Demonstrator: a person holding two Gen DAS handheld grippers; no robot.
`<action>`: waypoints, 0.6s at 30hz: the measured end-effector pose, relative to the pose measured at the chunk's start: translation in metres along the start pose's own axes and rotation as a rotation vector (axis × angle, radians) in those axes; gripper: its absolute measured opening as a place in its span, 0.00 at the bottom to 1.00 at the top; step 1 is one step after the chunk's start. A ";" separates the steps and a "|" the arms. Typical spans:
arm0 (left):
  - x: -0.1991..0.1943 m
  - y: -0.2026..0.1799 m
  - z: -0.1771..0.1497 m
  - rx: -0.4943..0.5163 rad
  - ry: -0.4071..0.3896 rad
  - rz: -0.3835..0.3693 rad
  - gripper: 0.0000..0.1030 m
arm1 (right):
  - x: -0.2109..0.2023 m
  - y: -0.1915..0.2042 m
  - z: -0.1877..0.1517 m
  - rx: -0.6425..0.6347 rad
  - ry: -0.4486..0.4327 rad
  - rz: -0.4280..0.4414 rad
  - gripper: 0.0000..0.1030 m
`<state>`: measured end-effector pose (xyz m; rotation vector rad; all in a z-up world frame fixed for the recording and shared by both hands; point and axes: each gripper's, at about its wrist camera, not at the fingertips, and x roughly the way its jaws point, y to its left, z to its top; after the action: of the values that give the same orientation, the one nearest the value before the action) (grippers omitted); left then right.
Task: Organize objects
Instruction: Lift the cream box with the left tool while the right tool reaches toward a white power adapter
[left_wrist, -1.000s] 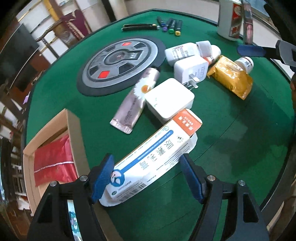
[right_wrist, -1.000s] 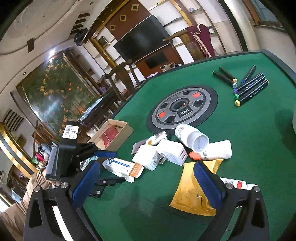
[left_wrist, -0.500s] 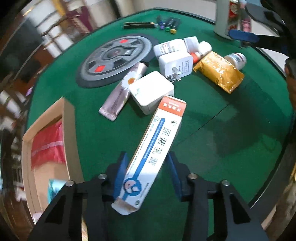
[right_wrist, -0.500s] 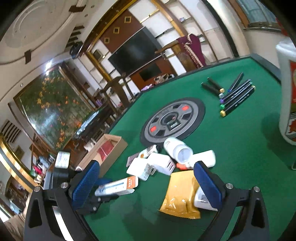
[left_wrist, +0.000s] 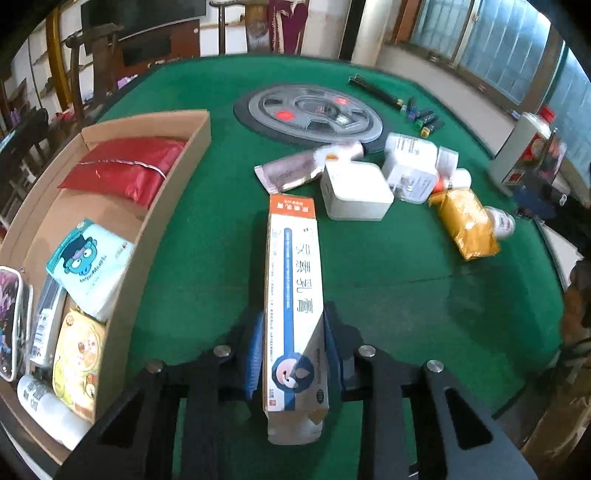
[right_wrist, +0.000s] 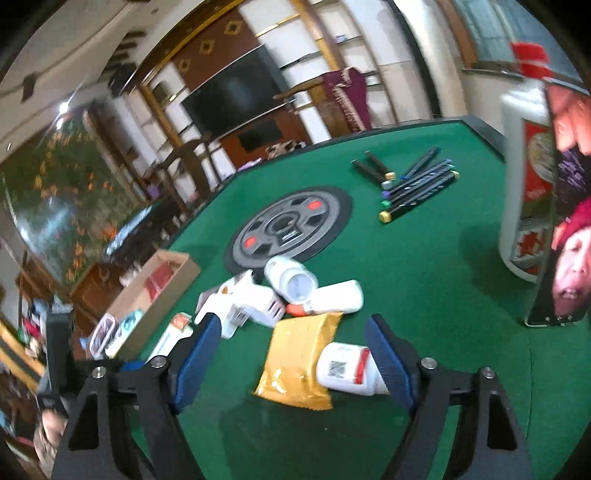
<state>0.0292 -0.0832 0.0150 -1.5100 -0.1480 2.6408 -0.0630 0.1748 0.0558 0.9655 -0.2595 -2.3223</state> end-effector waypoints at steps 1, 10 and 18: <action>0.000 0.002 0.000 -0.001 0.000 -0.010 0.27 | 0.002 0.005 -0.001 -0.018 0.011 0.006 0.78; 0.001 -0.011 -0.005 0.099 -0.010 0.067 0.28 | 0.007 0.002 0.002 -0.023 0.054 -0.044 0.76; 0.002 -0.011 -0.001 0.086 -0.022 0.063 0.27 | 0.011 0.011 0.007 -0.069 0.075 -0.042 0.76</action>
<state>0.0294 -0.0725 0.0143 -1.4824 0.0107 2.6754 -0.0695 0.1590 0.0588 1.0303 -0.1291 -2.3112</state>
